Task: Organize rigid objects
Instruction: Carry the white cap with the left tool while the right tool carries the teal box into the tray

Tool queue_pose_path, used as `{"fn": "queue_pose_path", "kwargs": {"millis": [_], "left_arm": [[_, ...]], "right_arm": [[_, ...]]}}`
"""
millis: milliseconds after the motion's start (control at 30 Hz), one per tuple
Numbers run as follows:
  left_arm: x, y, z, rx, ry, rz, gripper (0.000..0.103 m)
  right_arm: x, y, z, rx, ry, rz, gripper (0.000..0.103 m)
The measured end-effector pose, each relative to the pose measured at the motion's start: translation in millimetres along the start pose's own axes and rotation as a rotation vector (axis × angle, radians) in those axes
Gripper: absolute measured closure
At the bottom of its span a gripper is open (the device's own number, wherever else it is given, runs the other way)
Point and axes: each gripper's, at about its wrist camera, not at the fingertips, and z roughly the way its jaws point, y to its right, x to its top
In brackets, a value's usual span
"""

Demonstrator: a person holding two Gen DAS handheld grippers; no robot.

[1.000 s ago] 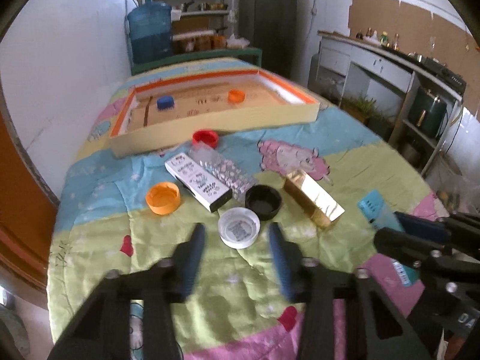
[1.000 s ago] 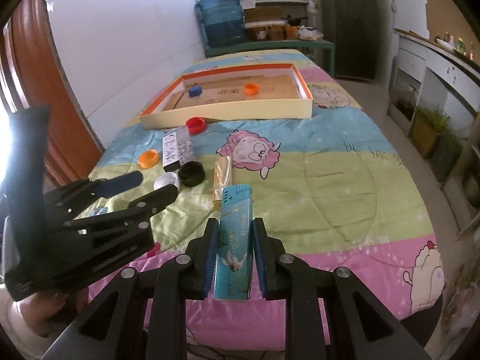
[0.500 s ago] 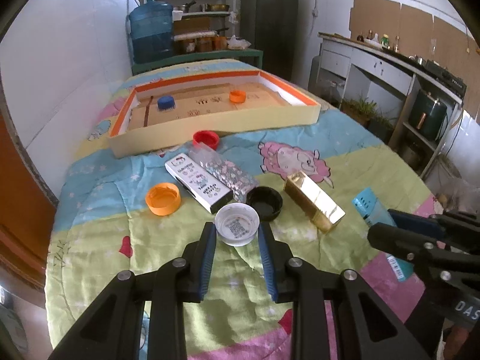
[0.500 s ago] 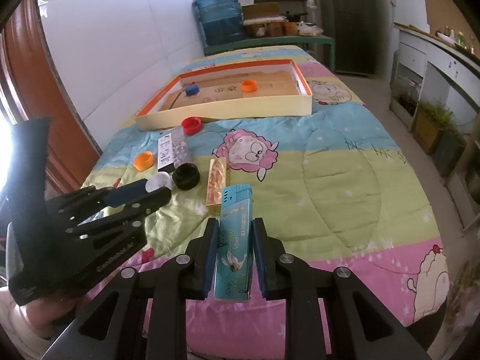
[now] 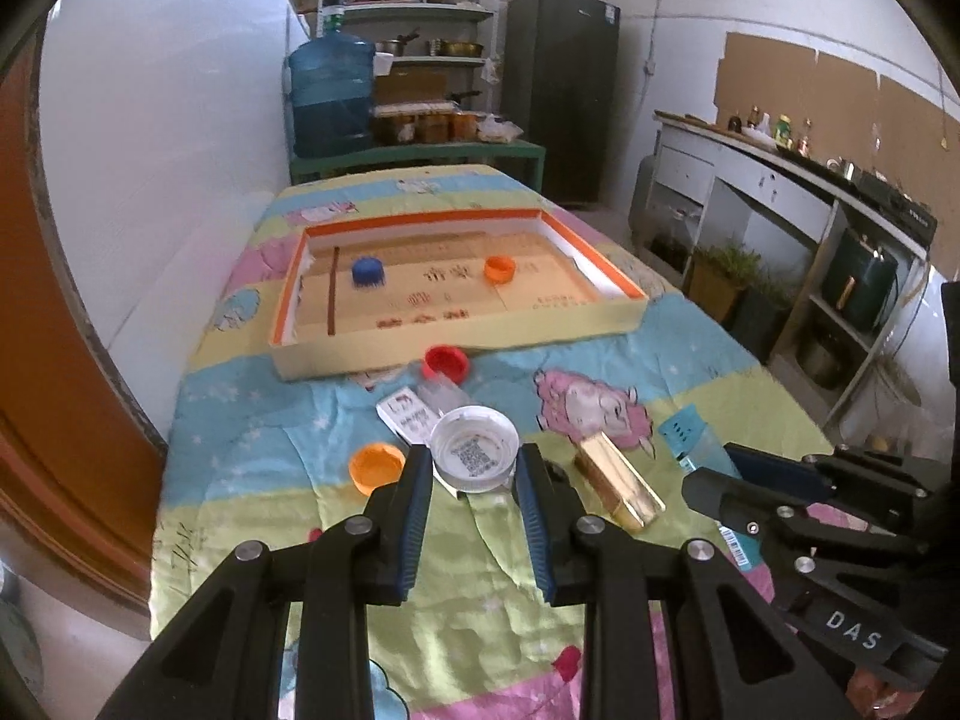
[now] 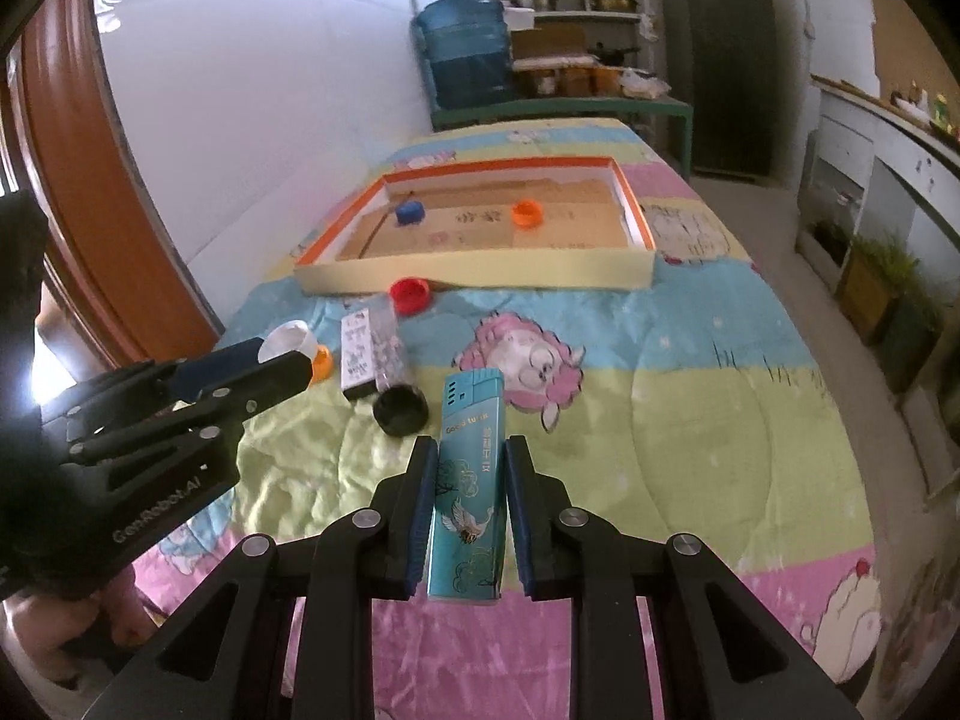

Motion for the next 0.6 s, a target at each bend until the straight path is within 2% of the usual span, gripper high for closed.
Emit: {"fn": "queue_pose_path", "kwargs": {"millis": [367,600], "left_arm": [[34.0,-14.3,0.9,0.018,0.037,-0.051,0.073],[57.2,-23.9,15.5,0.015,0.036,-0.077,0.073]], "right_arm": [[46.7,0.1,3.8,0.002,0.060,-0.044,0.080],[72.4,5.0,15.9,0.002,0.058,-0.049,0.080]]}}
